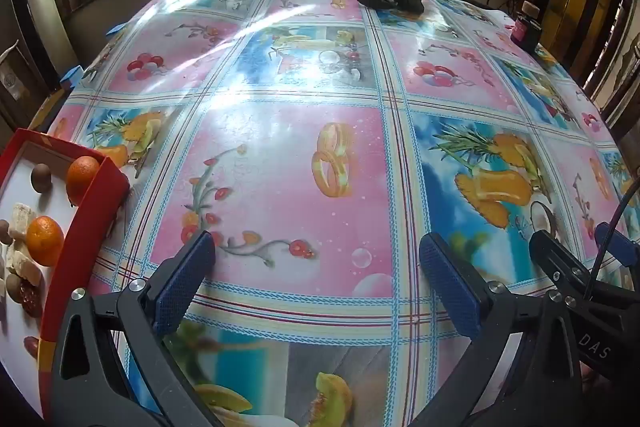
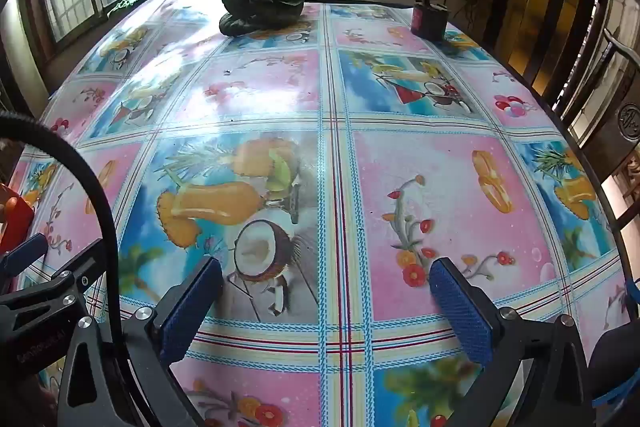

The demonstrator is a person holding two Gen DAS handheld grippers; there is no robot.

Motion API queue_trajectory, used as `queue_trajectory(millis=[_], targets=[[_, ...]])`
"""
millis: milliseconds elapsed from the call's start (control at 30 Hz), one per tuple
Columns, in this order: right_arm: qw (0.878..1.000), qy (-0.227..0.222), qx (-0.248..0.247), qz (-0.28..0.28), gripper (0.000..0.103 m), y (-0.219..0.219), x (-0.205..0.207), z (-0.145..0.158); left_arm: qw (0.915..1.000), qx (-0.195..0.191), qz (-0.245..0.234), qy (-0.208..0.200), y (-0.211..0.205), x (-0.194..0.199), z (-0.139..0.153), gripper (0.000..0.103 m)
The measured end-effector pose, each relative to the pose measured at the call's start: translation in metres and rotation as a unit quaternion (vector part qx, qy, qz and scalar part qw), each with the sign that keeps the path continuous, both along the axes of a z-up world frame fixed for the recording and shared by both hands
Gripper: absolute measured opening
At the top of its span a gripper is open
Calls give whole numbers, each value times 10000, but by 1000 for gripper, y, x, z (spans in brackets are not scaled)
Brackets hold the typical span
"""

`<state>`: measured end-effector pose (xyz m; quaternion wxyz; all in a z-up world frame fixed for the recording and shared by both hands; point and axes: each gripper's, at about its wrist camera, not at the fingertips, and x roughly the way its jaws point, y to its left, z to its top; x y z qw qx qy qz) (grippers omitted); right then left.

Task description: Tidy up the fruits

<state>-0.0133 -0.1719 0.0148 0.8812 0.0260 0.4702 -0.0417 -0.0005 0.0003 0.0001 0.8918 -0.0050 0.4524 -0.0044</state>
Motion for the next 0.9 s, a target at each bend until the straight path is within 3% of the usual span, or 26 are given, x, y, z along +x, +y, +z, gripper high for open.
queue_trajectory(millis=[900], targets=[[10000,49,24,0,103,0,0,0,10000,22,-2,38,0,0,0,103]])
